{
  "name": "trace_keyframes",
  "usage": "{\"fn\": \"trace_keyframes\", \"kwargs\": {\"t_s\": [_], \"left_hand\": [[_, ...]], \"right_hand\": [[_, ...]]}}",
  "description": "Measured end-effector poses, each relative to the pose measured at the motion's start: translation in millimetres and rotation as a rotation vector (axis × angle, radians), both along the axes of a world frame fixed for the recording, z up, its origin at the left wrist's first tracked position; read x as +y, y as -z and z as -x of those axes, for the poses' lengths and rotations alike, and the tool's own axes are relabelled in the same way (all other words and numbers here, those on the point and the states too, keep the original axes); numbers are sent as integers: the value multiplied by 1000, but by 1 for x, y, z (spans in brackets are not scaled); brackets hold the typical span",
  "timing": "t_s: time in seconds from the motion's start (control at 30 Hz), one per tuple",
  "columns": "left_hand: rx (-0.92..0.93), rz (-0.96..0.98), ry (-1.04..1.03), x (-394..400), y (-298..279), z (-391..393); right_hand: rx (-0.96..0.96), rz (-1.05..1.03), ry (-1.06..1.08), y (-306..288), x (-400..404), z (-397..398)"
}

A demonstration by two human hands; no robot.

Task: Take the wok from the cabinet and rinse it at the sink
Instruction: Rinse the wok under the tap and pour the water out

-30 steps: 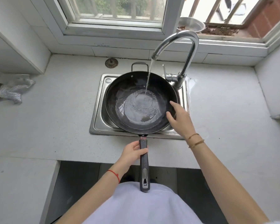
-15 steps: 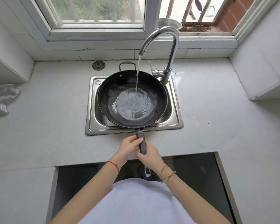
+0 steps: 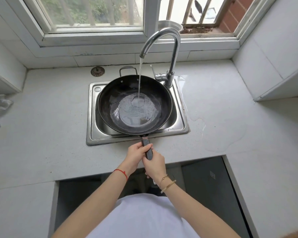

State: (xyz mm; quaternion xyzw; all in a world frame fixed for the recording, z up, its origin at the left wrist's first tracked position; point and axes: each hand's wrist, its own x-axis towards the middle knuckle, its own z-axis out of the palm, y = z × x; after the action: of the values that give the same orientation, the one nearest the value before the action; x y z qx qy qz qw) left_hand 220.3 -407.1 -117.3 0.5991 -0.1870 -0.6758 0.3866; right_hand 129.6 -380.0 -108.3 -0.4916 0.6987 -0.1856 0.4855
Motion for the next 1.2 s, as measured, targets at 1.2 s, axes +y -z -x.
{"fn": "trace_keyframes", "kwargs": {"t_s": [1.2], "left_hand": [[166,62,-187,13,-34,15]], "right_hand": [[134,175,-132,-39,8,18]]}}
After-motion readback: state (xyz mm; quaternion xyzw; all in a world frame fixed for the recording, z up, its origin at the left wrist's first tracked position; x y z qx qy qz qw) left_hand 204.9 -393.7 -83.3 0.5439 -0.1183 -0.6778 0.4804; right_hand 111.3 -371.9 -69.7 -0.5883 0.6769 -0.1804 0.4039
